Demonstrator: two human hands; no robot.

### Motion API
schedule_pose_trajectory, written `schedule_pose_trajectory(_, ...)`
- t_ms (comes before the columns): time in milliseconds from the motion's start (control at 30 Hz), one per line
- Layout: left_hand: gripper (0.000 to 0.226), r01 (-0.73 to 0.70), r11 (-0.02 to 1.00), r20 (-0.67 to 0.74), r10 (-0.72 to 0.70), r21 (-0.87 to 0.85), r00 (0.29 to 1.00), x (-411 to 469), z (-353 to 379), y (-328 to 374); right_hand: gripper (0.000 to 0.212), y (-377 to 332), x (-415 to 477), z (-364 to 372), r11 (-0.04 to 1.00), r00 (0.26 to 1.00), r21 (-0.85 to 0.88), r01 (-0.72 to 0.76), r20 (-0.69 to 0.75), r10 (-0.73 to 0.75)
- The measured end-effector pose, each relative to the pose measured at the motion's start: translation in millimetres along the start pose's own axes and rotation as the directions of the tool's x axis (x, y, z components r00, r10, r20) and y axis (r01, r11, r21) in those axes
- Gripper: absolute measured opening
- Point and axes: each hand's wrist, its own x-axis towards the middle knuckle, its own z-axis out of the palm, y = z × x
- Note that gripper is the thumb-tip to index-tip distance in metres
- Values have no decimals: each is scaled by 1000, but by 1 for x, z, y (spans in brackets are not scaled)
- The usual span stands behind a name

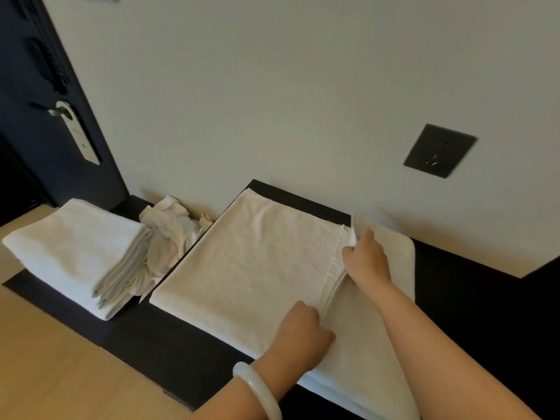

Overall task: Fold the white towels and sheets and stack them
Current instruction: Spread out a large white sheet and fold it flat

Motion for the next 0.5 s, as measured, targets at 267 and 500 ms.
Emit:
schedule_pose_trajectory(267,27,-27,993,-29,24,-112,999,-8,-2,-6,60,-32,16,20,960,970,-266,-90,195,145)
schedule_pose_trajectory(500,61,-154,936,-23,155,-315,988,-15,-19,-4,52,-31,30,2,982,996,-173,-81,-55,72)
